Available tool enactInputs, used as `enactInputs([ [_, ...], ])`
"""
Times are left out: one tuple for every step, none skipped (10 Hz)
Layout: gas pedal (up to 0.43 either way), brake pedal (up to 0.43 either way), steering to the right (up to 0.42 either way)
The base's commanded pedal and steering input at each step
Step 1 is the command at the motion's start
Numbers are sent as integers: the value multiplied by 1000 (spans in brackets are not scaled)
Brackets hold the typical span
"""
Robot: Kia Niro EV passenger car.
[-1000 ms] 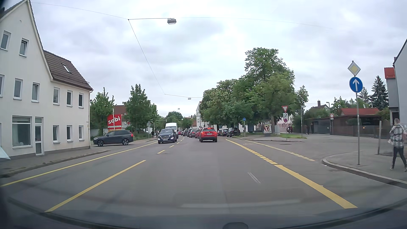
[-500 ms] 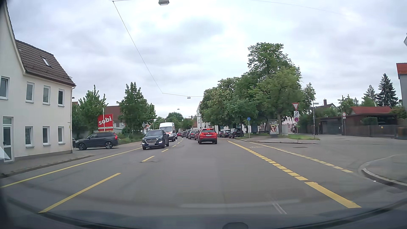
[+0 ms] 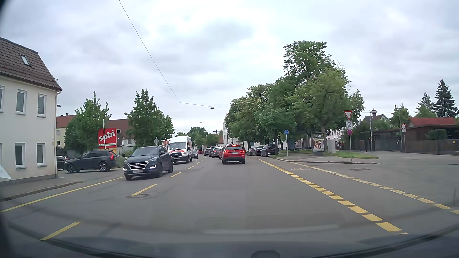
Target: Follow the waypoints while adhering to traffic rules and regulations
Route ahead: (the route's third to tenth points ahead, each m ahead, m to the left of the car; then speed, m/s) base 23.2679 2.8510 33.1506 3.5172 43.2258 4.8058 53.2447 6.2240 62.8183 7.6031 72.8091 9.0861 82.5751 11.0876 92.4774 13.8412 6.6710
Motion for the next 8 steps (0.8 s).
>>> enactInputs([
  [67,0,-12],
  [67,0,-13],
  [59,0,-13],
  [47,0,-13],
  [39,0,-13],
  [39,0,-14],
  [39,0,-14],
  [39,0,-14],
])
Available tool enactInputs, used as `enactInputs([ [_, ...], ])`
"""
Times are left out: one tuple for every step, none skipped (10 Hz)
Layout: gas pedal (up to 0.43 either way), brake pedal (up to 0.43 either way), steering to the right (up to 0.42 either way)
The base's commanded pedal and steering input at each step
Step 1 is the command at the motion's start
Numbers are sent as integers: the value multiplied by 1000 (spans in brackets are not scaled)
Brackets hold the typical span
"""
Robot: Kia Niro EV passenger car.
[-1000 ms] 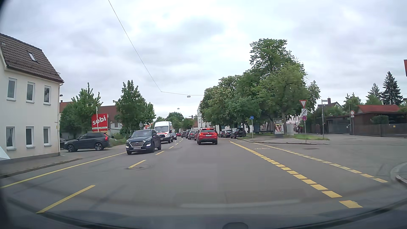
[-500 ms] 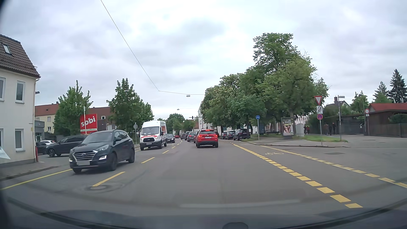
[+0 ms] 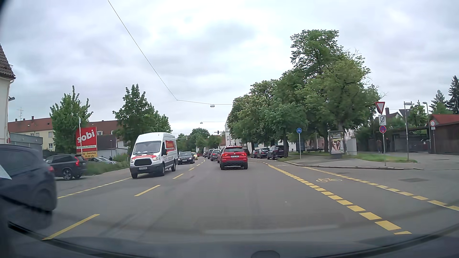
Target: Follow the waypoints while adhering to traffic rules and regulations
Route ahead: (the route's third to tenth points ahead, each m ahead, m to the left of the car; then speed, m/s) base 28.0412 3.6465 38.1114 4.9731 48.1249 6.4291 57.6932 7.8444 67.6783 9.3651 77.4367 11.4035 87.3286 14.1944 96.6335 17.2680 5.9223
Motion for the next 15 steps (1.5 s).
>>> enactInputs([
  [39,0,-14],
  [39,0,-14],
  [39,0,-14],
  [39,0,-14],
  [39,0,-14],
  [39,0,-14],
  [39,0,-14],
  [39,0,-14],
  [39,0,-14],
  [39,0,-14],
  [39,0,-14],
  [39,0,-14],
  [39,0,-15],
  [59,0,-16],
  [87,0,-18],
])
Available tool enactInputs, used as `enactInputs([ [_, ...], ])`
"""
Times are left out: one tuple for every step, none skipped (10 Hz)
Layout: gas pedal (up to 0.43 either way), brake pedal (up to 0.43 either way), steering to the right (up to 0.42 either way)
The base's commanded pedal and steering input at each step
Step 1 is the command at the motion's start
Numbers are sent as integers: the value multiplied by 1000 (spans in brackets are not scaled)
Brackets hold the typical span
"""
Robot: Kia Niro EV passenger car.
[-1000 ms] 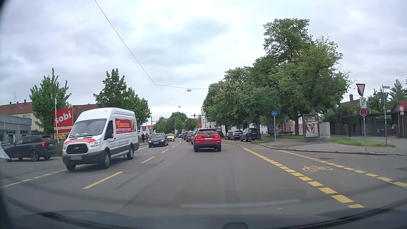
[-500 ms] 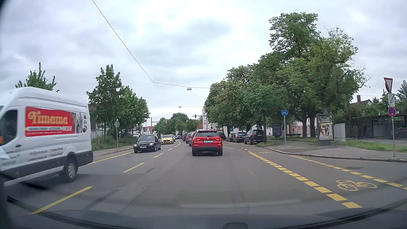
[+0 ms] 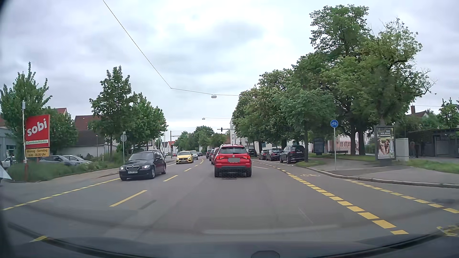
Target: Follow the waypoints while adhering to traffic rules and regulations
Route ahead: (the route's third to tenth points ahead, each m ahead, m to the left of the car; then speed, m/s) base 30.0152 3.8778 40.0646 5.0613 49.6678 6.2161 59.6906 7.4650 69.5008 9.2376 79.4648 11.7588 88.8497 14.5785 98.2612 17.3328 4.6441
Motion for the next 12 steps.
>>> enactInputs([
  [98,0,-19],
  [98,0,-20],
  [118,0,-20],
  [118,0,-22],
  [130,0,-22],
  [157,0,-22],
  [177,0,-24],
  [197,0,-21],
  [197,0,-22],
  [197,0,-22],
  [197,0,-22],
  [197,0,-21],
])
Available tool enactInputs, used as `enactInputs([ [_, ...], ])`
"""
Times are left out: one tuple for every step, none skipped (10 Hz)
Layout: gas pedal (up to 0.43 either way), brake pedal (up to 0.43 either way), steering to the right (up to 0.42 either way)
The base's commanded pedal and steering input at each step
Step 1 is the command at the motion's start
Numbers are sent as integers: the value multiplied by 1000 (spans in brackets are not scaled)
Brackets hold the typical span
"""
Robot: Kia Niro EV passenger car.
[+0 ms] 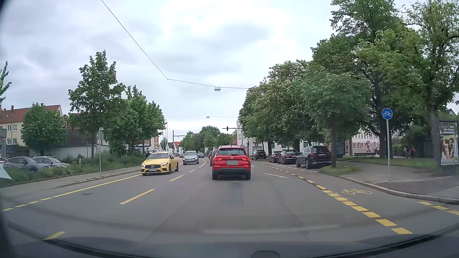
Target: Follow the waypoints while adhering to traffic rules and regulations
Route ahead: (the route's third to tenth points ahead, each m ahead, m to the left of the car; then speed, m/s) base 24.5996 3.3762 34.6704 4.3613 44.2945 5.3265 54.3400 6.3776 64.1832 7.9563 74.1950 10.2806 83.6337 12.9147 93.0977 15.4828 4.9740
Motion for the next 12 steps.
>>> enactInputs([
  [197,0,-22],
  [197,0,-22],
  [197,0,-21],
  [197,0,-21],
  [197,0,-21],
  [197,0,-19],
  [197,0,-18],
  [220,0,-18],
  [248,0,-18],
  [260,0,-18],
  [260,0,-18],
  [260,0,-18],
])
